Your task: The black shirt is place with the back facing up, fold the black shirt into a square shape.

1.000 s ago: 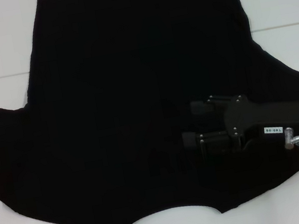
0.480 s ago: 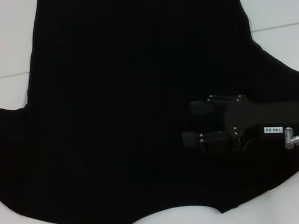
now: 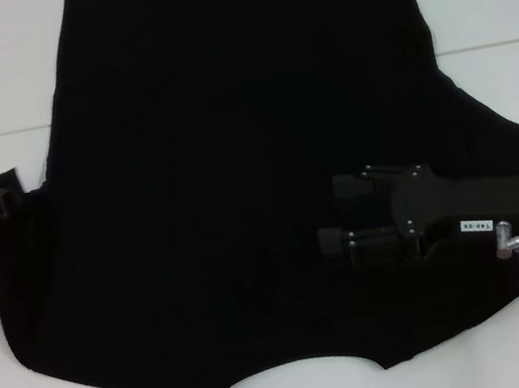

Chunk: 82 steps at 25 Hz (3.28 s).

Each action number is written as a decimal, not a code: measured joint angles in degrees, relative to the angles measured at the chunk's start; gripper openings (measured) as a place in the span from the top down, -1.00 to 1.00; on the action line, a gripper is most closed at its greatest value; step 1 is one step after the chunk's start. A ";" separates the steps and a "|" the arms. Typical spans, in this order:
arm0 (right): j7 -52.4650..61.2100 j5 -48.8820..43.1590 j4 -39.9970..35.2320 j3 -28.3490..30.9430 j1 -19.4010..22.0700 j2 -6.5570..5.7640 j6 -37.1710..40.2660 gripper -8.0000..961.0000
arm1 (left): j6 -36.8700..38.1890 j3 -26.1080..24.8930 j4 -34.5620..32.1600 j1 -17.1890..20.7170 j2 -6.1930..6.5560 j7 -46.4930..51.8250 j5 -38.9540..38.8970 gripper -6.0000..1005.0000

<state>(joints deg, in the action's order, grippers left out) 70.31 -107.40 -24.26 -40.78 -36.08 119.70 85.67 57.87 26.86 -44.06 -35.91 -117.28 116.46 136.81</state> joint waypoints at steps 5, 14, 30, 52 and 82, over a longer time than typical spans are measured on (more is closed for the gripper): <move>-0.04 0.01 0.00 0.00 0.33 0.00 0.21 -0.89 | 4.92 0.25 0.15 -0.35 -0.58 -6.49 -4.76 0.97; -0.53 0.10 0.00 0.00 0.78 0.00 0.54 -0.89 | 7.80 5.48 0.03 -0.57 -4.05 -9.48 -5.95 0.93; 2.29 0.22 -1.40 2.27 0.21 -1.37 0.32 -0.89 | 26.87 7.25 -0.68 0.51 -4.78 -11.16 -12.03 0.28; 61.70 -14.57 -13.48 6.39 4.62 -11.42 -9.51 -0.87 | 39.56 15.57 10.03 3.57 -4.95 -44.23 -21.45 -0.92; 63.36 -21.45 -5.51 2.90 0.39 -7.94 -27.21 -0.62 | 37.82 18.82 10.13 3.48 -5.51 -48.23 -19.68 -0.91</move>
<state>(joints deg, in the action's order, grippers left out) 133.67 -128.85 -29.77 -37.88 -35.69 111.76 58.45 95.69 45.68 -33.92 -32.43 -122.79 68.23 117.13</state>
